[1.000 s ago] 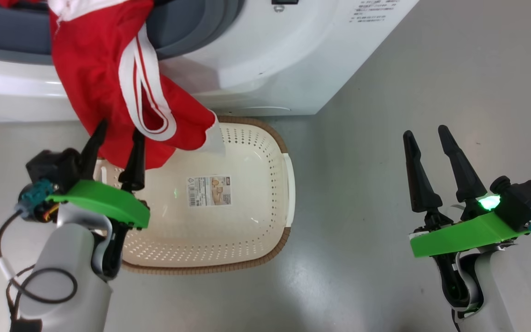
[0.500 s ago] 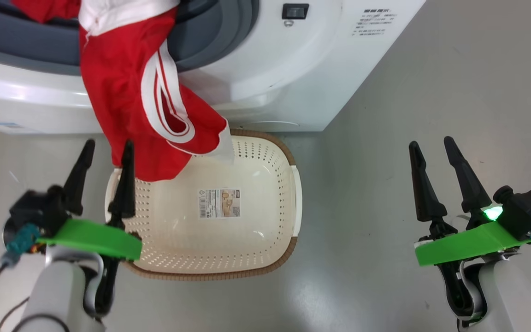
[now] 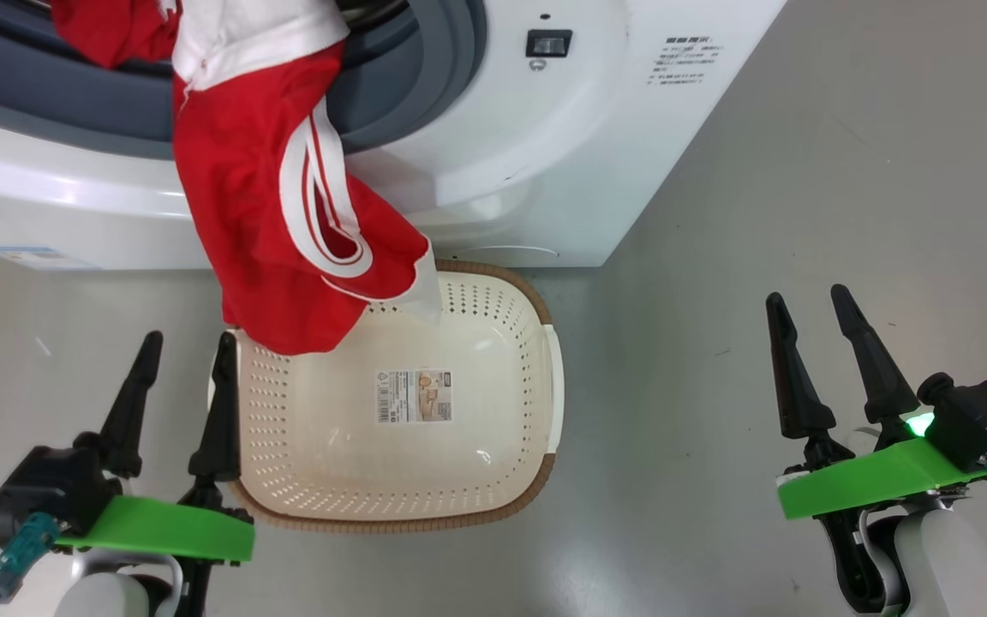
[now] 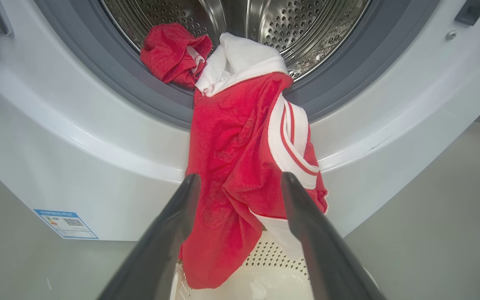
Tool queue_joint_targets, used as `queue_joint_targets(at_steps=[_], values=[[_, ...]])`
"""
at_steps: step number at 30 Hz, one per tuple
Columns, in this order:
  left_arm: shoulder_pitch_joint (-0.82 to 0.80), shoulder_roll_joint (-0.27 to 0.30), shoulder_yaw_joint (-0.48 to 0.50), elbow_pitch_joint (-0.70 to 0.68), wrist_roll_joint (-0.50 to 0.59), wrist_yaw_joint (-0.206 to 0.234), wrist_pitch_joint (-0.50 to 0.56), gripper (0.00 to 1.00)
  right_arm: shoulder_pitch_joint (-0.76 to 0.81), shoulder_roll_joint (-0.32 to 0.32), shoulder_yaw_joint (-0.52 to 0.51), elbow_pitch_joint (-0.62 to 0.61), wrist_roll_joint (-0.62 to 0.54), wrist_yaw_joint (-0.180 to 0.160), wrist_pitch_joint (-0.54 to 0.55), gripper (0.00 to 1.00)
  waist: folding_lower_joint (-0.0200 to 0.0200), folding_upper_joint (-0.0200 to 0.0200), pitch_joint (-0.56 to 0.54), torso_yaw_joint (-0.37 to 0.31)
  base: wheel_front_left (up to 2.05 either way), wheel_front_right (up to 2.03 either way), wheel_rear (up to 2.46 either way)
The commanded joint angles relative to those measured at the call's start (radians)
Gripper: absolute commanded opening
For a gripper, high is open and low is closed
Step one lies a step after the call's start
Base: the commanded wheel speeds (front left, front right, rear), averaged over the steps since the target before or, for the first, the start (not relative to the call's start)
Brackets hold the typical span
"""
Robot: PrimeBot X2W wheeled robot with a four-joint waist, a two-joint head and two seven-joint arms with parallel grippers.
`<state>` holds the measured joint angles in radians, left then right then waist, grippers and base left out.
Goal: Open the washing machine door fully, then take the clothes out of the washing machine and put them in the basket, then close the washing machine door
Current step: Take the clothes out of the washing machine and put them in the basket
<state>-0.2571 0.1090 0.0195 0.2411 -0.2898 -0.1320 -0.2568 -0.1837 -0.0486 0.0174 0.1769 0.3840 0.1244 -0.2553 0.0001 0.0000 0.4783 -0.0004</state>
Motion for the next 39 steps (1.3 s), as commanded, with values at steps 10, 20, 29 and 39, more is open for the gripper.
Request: queue_joint_targets(at_steps=[10,20,29,39], values=[[0.01,0.009,0.023,-0.025,0.007,0.001,-0.005,1.0,0.027,-0.002,0.028,-0.019,0.003,0.006,-0.006,1.0,-0.0001,0.0,-0.014,-0.001,0.0,0.0,0.0],[-0.18,0.065,-0.068,0.031,-0.017,0.001,-0.005,1.0,0.017,-0.002,0.031,-0.019,0.005,0.006,-0.006,1.0,-0.0001,0.0,0.011,0.01,0.0,0.0,0.0],[-0.476,0.117,-0.189,0.227,-0.043,0.001,0.036,1.0,-0.009,-0.002,0.048,-0.018,0.018,0.006,-0.006,1.0,-0.0001,0.0,0.044,-0.001,0.0,0.0,0.0],[-0.734,0.132,-0.322,0.446,-0.054,0.001,0.104,1.0,-0.033,-0.002,0.054,-0.023,0.044,0.006,-0.006,1.0,-0.0001,0.0,0.083,-0.028,0.0,0.0,0.0]])
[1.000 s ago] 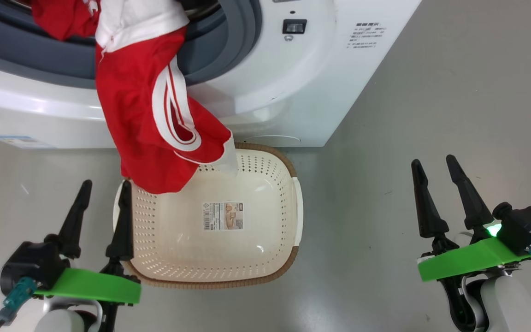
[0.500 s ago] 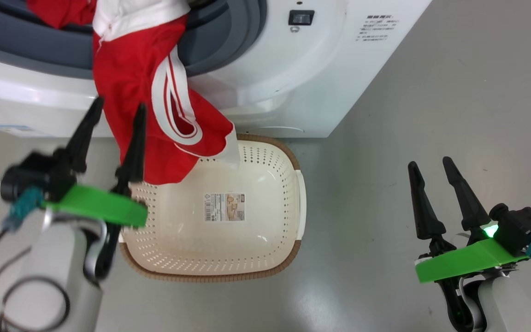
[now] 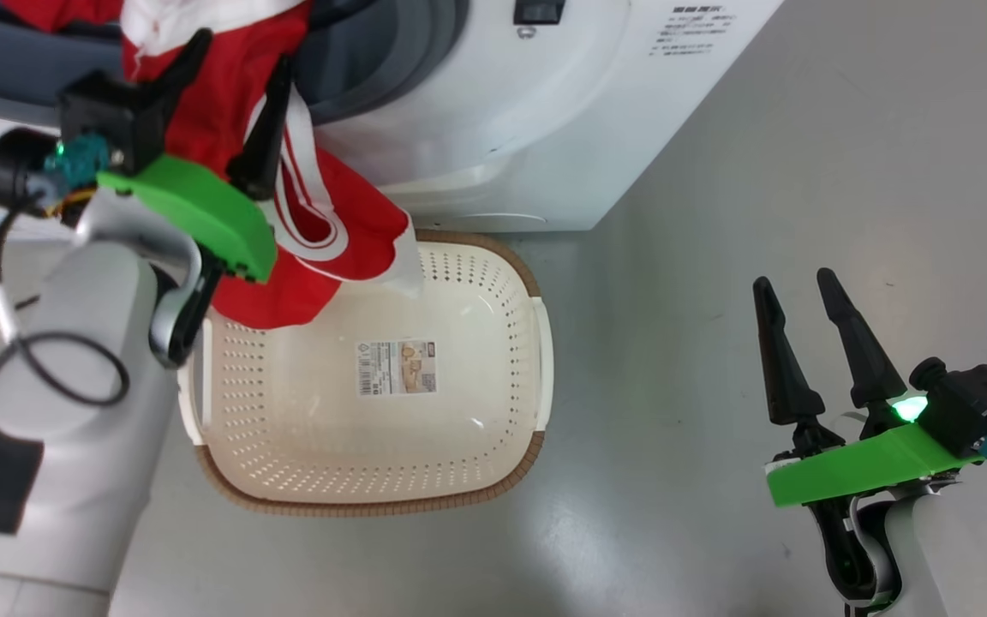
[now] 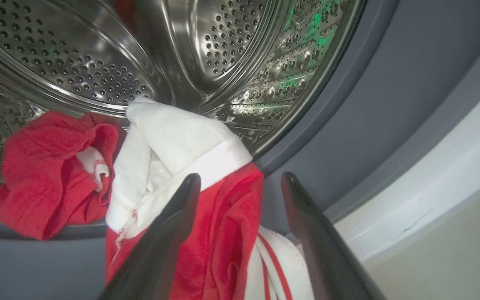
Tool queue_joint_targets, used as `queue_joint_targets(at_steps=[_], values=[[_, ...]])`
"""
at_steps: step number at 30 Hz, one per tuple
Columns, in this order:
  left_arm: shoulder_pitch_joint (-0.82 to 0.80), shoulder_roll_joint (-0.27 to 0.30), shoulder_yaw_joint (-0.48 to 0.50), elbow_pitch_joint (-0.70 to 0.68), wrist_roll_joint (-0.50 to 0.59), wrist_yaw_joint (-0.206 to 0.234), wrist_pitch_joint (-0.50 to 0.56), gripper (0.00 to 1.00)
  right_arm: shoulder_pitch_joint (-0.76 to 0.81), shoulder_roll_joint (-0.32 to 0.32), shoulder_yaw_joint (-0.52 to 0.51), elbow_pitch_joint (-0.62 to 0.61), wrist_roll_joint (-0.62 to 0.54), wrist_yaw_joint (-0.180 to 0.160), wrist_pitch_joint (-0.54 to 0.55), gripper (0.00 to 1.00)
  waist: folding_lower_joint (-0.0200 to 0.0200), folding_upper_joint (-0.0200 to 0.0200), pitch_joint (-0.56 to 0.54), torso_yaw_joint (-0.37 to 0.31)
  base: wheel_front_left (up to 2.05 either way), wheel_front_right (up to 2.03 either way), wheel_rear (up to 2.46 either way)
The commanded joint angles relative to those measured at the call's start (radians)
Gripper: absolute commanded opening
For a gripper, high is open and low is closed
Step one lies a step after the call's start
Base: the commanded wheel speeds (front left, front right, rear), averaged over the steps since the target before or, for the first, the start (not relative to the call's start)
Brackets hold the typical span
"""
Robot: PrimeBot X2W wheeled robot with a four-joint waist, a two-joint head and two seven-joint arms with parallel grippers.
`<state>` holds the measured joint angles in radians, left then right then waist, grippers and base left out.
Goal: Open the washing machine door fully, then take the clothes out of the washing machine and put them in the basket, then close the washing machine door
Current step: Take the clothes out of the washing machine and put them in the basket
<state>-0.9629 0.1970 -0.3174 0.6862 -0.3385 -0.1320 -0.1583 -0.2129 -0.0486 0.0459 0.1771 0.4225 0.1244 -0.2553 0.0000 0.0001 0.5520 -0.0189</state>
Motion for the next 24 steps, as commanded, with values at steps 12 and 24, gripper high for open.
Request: queue_joint_targets(at_steps=[12,24], values=[[-0.229,0.049,-0.078,0.287,0.009,0.002,0.025,1.0,-0.024,-0.002,0.032,-0.029,0.02,0.006,-0.006,1.0,0.0,-0.0001,0.043,-0.042,0.0,0.0,0.0],[-0.341,0.026,-0.105,0.498,-0.006,0.002,0.01,0.45,-0.03,-0.002,0.047,-0.026,0.032,0.006,-0.006,1.0,0.0,-0.0001,0.041,-0.061,0.0,0.0,0.0]])
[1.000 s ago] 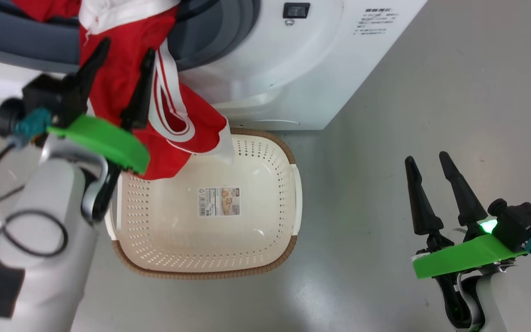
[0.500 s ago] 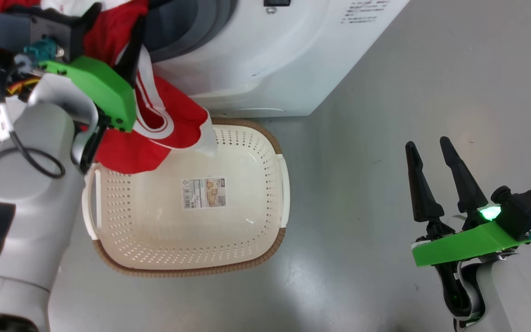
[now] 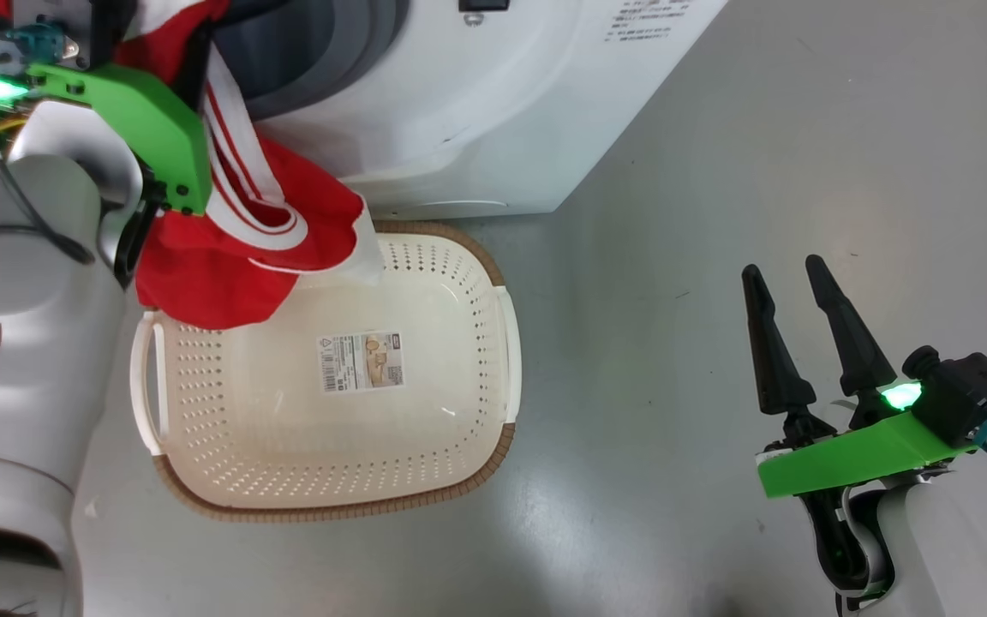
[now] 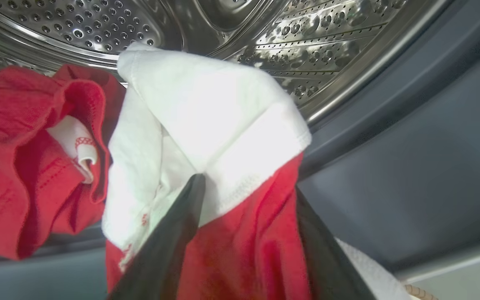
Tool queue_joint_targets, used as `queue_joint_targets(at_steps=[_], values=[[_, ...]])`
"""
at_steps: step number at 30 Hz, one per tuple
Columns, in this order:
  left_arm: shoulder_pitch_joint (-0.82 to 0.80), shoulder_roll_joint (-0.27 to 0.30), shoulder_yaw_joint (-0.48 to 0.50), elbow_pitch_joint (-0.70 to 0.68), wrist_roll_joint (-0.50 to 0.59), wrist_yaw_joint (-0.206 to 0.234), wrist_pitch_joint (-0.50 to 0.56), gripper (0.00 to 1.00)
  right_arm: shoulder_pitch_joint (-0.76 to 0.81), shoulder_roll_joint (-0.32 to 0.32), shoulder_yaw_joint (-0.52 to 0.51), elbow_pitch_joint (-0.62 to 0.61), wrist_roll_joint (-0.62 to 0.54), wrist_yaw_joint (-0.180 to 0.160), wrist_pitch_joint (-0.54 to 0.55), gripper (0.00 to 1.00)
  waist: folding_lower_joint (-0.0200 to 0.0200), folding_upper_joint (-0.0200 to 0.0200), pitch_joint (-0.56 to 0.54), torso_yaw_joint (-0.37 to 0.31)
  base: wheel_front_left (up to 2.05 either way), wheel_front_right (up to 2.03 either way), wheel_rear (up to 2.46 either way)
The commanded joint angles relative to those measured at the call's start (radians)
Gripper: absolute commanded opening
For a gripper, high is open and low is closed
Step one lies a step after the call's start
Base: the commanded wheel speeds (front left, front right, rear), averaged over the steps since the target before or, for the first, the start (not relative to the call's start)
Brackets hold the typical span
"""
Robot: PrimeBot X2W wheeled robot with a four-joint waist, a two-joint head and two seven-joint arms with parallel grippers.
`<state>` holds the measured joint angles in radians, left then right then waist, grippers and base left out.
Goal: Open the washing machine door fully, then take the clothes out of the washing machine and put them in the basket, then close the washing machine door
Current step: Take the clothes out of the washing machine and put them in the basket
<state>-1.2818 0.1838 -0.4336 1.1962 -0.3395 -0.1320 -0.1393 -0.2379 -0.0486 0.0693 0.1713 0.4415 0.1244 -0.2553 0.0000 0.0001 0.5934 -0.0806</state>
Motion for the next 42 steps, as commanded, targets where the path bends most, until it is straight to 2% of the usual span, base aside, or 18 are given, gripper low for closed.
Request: queue_joint_targets(at_steps=[1,2,3,14,18,23,24,32,35,42], values=[[-0.025,0.037,0.007,-0.002,-0.008,0.002,-0.01,0.32,-0.005,-0.002,0.025,-0.02,0.014,0.006,-0.006,1.0,0.0,-0.0001,-0.002,0.001,0.0,0.0,0.0],[-0.027,0.034,0.004,0.004,-0.012,0.002,-0.016,0.12,-0.005,-0.002,0.025,-0.02,0.015,0.006,-0.006,1.0,0.0,-0.0001,-0.003,0.001,0.0,0.0,0.0],[-0.027,0.031,0.001,0.009,-0.017,0.002,-0.022,0.0,-0.005,-0.002,0.025,-0.02,0.015,0.006,-0.006,1.0,0.0,-0.0001,-0.004,0.002,0.0,0.0,0.0],[0.038,0.031,0.005,-0.074,-0.142,0.001,-0.119,0.0,0.011,-0.002,0.002,-0.016,0.0,0.006,-0.006,1.0,0.0,-0.0001,-0.045,0.038,0.0,0.0,0.0],[0.106,0.055,0.089,-0.243,-0.167,0.001,-0.122,0.0,0.019,-0.002,-0.004,-0.014,-0.005,0.006,-0.006,1.0,0.0,-0.0001,-0.065,0.058,0.0,0.0,0.0],[0.265,0.053,0.225,-0.479,-0.128,0.008,-0.122,0.0,0.034,-0.002,-0.006,-0.013,-0.01,0.006,-0.006,1.0,0.0,-0.0001,-0.095,0.073,0.0,0.0,0.0],[0.265,0.053,0.225,-0.479,-0.128,0.008,-0.122,0.0,0.034,-0.002,-0.006,-0.013,-0.01,0.006,-0.006,1.0,0.0,-0.0001,-0.095,0.073,0.0,0.0,0.0],[0.482,-0.014,0.382,-0.782,-0.054,0.003,-0.122,0.0,0.047,-0.002,-0.017,-0.013,-0.021,0.006,-0.006,1.0,0.0,-0.0001,-0.111,0.092,0.0,0.0,0.0],[0.555,-0.04,0.411,-0.875,-0.036,0.002,-0.122,0.0,0.05,-0.002,-0.017,-0.012,-0.023,0.006,-0.006,1.0,0.0,-0.0001,-0.115,0.094,0.0,0.0,0.0],[0.725,-0.059,0.401,-1.029,-0.03,0.002,-0.122,0.0,0.054,-0.002,-0.011,-0.009,-0.019,0.006,-0.006,1.0,0.0,-0.0001,-0.119,0.088,0.0,0.0,0.0]])
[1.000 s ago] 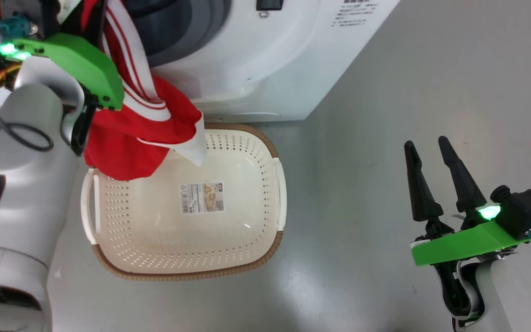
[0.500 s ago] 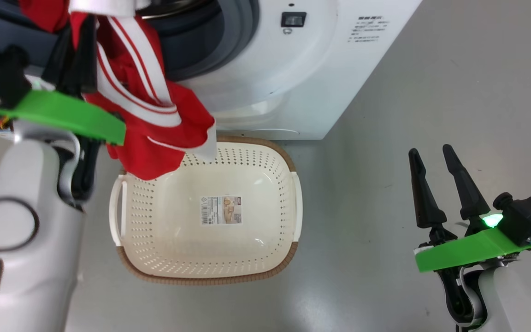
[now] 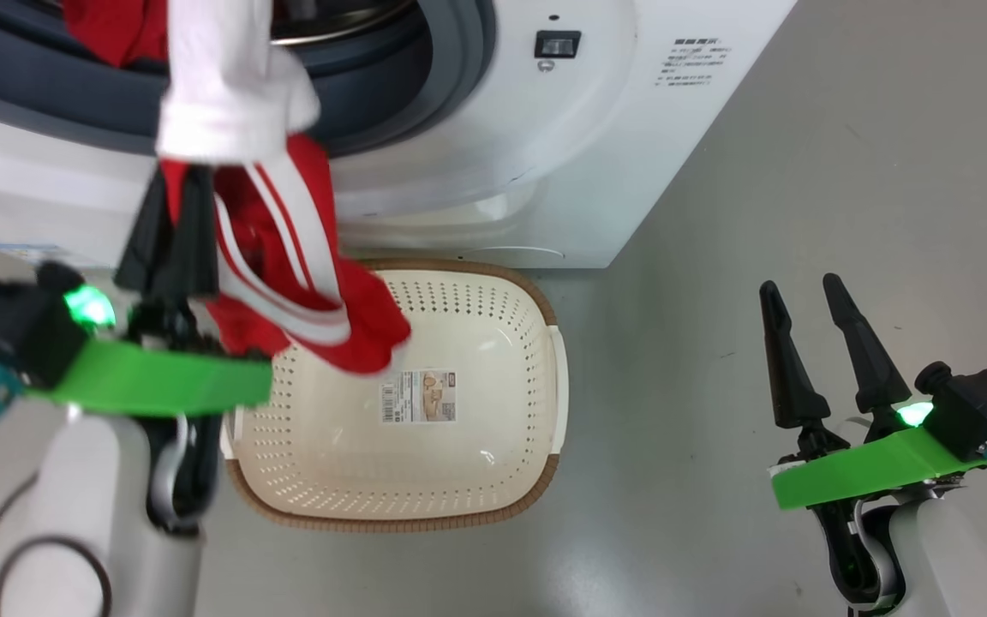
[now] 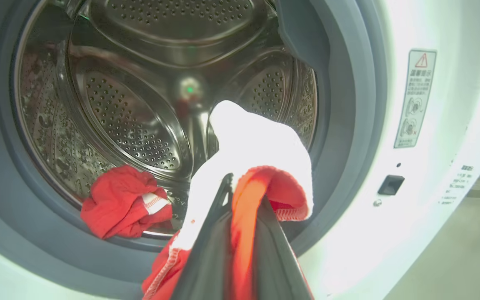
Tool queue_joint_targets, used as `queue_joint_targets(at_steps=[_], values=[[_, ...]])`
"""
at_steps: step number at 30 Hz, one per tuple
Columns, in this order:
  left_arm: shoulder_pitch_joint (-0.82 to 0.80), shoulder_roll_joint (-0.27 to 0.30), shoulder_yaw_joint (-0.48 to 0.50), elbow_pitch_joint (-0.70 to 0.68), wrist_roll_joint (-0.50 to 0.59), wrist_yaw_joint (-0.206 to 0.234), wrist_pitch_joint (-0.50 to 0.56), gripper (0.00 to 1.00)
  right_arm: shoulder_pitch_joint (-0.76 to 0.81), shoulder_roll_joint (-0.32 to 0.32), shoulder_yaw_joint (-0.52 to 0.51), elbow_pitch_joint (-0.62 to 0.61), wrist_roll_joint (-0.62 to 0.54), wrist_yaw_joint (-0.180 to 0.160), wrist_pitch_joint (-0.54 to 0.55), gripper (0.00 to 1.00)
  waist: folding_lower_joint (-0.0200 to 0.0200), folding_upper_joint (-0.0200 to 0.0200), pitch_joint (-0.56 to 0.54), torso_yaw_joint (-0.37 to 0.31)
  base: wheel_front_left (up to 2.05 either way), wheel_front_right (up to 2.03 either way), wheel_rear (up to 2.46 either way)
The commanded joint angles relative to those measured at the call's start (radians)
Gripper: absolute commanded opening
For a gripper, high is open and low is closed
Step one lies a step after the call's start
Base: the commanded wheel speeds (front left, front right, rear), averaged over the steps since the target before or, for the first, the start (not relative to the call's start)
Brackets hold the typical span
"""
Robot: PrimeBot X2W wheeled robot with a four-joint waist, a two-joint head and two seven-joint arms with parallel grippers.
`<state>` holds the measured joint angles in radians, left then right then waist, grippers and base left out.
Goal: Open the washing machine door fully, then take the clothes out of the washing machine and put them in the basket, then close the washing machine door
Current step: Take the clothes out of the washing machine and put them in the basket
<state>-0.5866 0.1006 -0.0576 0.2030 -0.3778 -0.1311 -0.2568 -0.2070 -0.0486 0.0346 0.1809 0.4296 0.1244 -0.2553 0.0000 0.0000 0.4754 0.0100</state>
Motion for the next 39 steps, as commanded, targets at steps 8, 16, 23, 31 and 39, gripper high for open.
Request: queue_joint_targets(at_steps=[8,16,23,31,39], values=[[0.17,0.006,-0.003,-0.032,0.0,0.001,-0.005,0.0,0.022,-0.002,0.025,-0.027,-0.001,0.006,-0.006,1.0,0.0,0.0,0.025,-0.015,0.0,0.0,0.0],[0.173,0.012,-0.047,0.116,0.005,0.0,-0.005,0.0,0.001,-0.002,0.025,-0.038,0.001,0.006,-0.006,1.0,0.0,0.0,0.084,-0.033,0.0,0.0,0.0],[0.111,0.028,-0.084,0.29,-0.002,0.0,-0.005,0.0,-0.017,-0.002,0.028,-0.05,0.01,0.006,-0.006,1.0,0.0,0.0,0.146,-0.055,0.0,0.0,0.0],[-0.005,0.054,-0.146,0.558,0.0,0.0,-0.005,0.0,-0.036,-0.002,0.031,-0.063,0.017,0.006,-0.006,1.0,0.0,0.0,0.206,-0.081,0.0,0.0,0.0],[-0.111,0.074,-0.208,0.747,-0.023,0.0,-0.005,0.0,-0.047,-0.002,0.03,-0.072,0.017,0.006,-0.006,1.0,0.0,0.0,0.237,-0.093,0.0,0.0,0.0]])
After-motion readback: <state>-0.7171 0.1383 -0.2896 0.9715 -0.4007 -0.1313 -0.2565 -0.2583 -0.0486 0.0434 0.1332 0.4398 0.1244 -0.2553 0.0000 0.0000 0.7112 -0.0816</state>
